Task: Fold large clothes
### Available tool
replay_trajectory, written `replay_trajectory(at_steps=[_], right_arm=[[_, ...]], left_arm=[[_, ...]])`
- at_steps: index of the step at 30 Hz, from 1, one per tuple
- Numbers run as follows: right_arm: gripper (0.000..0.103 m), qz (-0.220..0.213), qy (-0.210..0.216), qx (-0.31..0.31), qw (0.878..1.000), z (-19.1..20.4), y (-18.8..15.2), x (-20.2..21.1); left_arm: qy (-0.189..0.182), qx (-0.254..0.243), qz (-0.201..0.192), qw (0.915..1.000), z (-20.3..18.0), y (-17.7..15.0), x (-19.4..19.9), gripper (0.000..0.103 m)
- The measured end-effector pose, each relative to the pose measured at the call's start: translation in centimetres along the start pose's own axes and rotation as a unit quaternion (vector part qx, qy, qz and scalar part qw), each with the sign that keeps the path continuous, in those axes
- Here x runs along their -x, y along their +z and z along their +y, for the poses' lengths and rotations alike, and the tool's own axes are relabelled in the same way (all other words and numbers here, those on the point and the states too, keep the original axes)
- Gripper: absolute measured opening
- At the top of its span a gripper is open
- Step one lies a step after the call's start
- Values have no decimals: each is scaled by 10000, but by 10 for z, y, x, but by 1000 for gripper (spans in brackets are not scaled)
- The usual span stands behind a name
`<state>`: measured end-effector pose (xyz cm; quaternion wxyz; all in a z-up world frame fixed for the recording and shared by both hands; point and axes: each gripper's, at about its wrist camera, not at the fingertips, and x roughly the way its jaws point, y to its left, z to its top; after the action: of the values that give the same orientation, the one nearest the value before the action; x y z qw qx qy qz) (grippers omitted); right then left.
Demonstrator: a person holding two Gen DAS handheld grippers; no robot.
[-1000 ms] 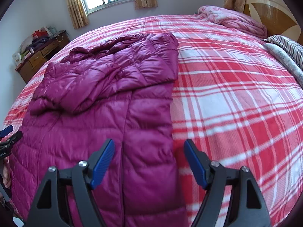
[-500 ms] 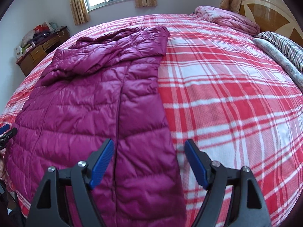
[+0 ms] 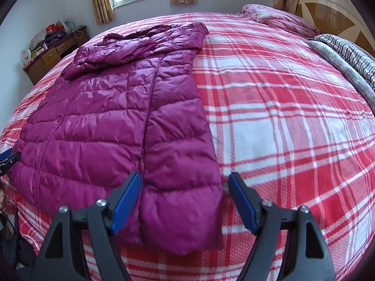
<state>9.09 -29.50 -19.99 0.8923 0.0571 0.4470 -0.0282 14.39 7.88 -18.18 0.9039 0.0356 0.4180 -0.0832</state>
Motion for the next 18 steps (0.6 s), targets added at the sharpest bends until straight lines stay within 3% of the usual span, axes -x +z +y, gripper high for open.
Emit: replay_trajectory(at_steps=[6, 11, 14, 18], right_arm=[[74, 7, 101, -26, 9999, 1, -13, 6], [54, 10, 429, -180, 9989, -2, -15, 9], [35, 48, 785, -303, 9964, -4, -15, 9], [16, 23, 985, -344, 9945, -1, -15, 12]], left_arm=[[5, -37, -66, 10000, -2, -9, 5, 101], [-218, -39, -5, 9998, -7, -12, 8, 98], [-303, -121, -38, 9995, -11, -14, 13, 77], [-502, -173, -72, 9986, -13, -15, 18, 26]])
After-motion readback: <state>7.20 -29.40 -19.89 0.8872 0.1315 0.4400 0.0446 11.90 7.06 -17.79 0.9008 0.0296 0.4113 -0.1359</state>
